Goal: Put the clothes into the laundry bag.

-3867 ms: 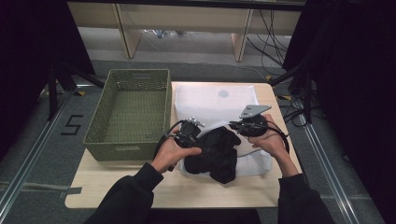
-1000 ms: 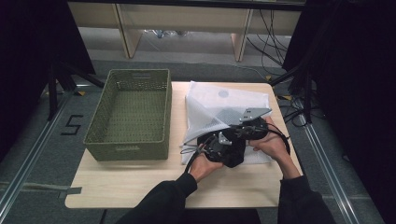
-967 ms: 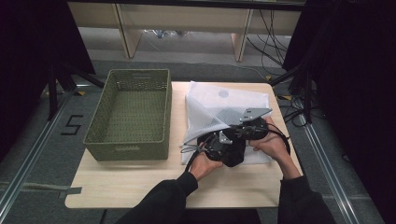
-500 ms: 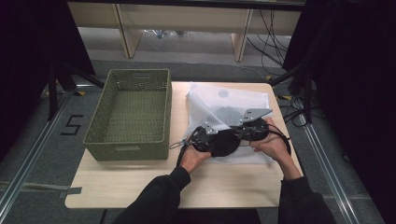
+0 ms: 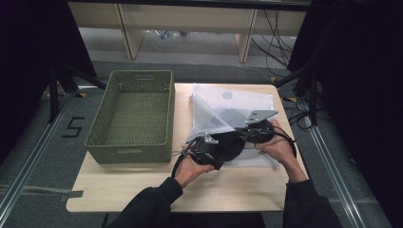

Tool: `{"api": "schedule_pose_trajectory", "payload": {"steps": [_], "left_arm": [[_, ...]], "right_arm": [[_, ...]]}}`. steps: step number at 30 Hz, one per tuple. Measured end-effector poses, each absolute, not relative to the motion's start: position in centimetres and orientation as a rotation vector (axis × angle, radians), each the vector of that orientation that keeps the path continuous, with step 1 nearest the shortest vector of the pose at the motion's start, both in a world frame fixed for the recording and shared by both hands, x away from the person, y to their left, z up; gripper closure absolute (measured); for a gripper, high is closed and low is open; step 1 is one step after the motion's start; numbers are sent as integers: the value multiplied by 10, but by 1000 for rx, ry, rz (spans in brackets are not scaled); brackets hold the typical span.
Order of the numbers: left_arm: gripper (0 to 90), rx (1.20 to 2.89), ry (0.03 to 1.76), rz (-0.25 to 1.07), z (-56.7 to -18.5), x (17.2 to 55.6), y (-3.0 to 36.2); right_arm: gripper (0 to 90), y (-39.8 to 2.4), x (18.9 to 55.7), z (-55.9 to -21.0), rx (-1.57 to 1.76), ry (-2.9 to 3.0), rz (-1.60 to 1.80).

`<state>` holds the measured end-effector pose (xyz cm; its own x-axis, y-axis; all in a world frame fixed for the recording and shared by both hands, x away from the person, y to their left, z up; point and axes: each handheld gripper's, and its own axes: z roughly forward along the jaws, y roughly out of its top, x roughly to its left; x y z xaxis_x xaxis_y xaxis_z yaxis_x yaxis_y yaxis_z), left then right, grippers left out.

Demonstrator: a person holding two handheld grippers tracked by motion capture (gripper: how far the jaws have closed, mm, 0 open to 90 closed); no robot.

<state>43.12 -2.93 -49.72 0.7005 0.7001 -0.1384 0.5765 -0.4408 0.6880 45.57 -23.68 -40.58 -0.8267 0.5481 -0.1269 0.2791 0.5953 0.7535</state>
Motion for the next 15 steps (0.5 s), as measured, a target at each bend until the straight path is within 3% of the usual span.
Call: {"api": "schedule_pose_trajectory", "payload": {"steps": [2, 6, 10, 15], "left_arm": [[242, 2178, 971, 307, -505, 438, -39], [684, 2153, 945, 400, -500, 449, -44], [721, 2092, 963, 484, -485, 460, -43], [712, 2026, 1072, 437, -503, 475, -37]], "right_arm": [[899, -236, 456, -406, 654, 2495, 1085], [899, -236, 453, -407, 657, 2489, 1081], [900, -235, 450, -405, 632, 2498, 1078], [900, -235, 447, -405, 639, 2506, 1071]]}}
